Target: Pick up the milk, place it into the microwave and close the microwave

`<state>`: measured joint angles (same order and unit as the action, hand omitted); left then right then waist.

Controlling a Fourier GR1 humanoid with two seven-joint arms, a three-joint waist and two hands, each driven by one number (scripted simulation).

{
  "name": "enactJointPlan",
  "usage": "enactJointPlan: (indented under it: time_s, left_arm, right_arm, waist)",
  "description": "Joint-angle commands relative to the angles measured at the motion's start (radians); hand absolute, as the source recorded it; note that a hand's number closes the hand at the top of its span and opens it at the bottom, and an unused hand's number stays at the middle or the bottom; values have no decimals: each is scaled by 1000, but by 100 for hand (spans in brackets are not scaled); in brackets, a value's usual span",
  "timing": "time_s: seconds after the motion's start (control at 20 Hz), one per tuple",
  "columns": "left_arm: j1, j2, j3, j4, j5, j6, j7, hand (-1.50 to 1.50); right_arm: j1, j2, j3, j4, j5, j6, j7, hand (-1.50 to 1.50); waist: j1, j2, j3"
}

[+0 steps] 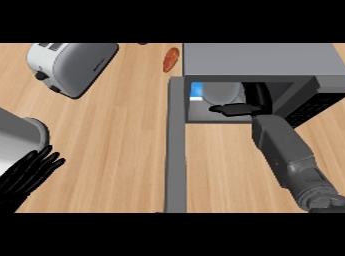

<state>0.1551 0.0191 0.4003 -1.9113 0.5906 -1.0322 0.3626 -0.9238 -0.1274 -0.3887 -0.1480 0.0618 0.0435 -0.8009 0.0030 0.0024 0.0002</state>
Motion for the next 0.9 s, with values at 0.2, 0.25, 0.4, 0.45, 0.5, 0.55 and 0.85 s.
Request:
enactJointPlan:
  time_s: [0.2, 0.25, 0.4, 0.45, 0.5, 0.55, 0.85]
  left_arm:
    - [-47, -19, -119, 55, -217, 5, -116, -150]
    - [32, -19, -169, -4, -241, 30, -161, -150]
    - [-41, -19, -143, 63, -264, 33, -156, 150]
    - [-72, -19, -166, 87, -312, 57, -193, 150]
    - [-56, -19, -158, 71, -309, 34, -180, 150]
    - [-91, -19, -207, 84, -372, 80, -199, 150]
    - [-127, -19, -247, 157, -520, 110, -272, 150]
  right_arm:
    - [202, 124, 58, -68, -5, 47, -85, -150]
    - [234, 106, 69, -89, 12, 56, -70, -150]
    - [350, 126, 106, -113, 23, 12, -137, -150]
    - [386, 106, 110, -126, 38, 27, -135, -150]
    - [395, 98, 102, -161, 21, 24, -110, -150]
    - [428, 89, 124, -157, 44, 29, -116, -150]
    - [630, 31, 128, -302, 15, 109, -175, -150]
  waist:
    - [-34, -15, -3]
    - [-43, -22, -4]
    - [-56, -23, -4]
    - [-68, -22, -5]
    - [-68, -26, -5]
    - [-73, -23, -5]
    - [-90, -23, -7]
